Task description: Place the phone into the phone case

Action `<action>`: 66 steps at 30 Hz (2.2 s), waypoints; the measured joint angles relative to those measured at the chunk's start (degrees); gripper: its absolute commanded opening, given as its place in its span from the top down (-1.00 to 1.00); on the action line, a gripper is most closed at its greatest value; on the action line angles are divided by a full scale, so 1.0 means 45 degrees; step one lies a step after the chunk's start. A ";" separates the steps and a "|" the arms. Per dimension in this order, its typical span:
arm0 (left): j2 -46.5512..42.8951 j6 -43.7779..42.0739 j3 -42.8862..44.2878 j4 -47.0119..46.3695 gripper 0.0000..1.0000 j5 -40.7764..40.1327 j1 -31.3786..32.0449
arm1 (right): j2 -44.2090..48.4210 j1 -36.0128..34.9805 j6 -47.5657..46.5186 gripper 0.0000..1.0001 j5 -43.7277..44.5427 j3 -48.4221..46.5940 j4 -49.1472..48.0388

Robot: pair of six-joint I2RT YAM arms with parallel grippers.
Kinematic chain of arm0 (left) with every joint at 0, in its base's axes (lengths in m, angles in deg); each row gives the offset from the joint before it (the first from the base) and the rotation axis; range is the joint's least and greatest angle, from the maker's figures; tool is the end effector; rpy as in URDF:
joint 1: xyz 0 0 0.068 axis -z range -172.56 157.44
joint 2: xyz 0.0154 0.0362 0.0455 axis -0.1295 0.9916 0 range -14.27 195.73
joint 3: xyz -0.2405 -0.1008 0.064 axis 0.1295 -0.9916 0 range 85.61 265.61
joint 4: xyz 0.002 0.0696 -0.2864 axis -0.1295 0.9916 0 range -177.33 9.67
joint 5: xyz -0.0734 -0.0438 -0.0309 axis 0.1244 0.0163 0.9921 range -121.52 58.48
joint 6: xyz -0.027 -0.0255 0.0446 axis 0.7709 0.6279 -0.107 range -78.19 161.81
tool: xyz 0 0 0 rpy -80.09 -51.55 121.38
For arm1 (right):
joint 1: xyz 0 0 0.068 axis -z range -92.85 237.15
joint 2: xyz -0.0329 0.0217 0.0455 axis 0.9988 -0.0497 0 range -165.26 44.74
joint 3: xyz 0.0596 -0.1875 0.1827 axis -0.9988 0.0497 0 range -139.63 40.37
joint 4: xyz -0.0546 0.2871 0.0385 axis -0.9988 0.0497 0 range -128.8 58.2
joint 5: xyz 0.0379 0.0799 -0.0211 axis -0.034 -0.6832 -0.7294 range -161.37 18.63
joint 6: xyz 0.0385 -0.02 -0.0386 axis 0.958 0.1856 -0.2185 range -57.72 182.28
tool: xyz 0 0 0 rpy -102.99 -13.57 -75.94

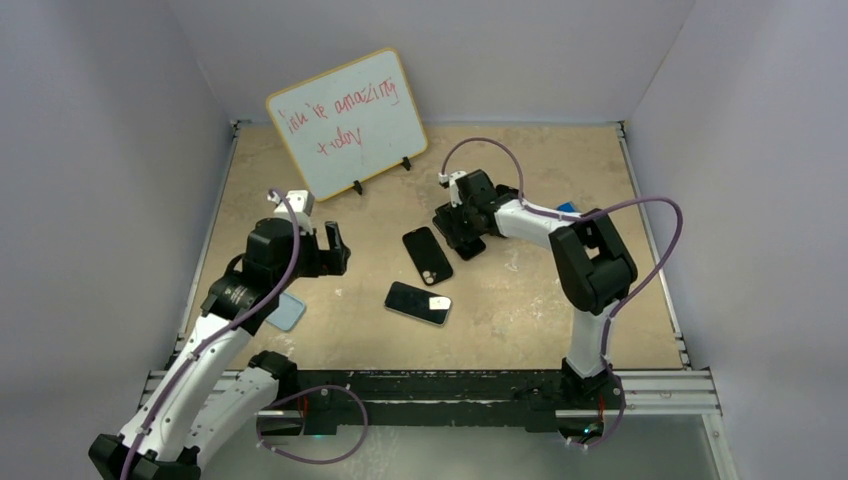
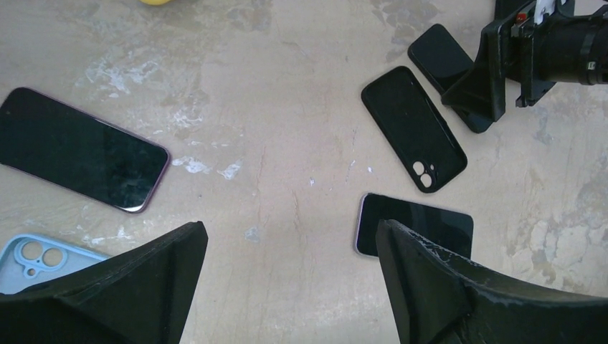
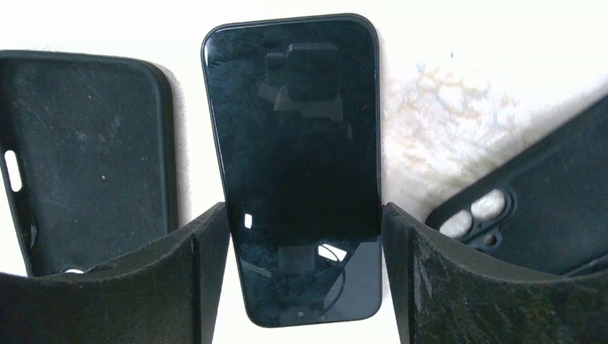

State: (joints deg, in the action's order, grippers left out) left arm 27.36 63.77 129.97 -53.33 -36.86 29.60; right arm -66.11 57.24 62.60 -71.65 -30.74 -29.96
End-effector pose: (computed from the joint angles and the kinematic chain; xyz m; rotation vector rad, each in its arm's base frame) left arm 0.1882 -0.0726 0.2993 -0.0521 2.1341 -0.3588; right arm 0.3838 0.2209 0.1363 -0.6237 2.3523 0.2456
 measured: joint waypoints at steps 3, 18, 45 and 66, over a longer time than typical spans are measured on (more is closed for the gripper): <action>0.0369 0.0019 0.0010 0.0000 -0.83 0.0374 0.0000 | 0.0355 0.0000 0.0719 0.01 0.0282 0.0452 -0.0015; 0.0403 0.0015 -0.0005 -0.0015 -0.83 0.0704 0.0000 | 0.1875 -0.0005 0.4031 0.24 0.0937 0.2079 0.0024; -0.0602 0.0024 -0.0010 -0.0053 -0.83 0.0656 0.0000 | 0.2783 -0.3075 0.6033 0.35 0.1642 0.2069 -0.1705; -0.0525 0.0194 -0.0029 -0.0053 -0.82 0.0471 0.0000 | 0.1841 -0.3609 0.6513 -0.43 0.2501 0.2647 -0.2657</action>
State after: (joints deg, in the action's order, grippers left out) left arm 25.00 64.64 129.83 -53.57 -34.74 29.60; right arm -57.83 41.00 91.91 -60.39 -18.83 -41.91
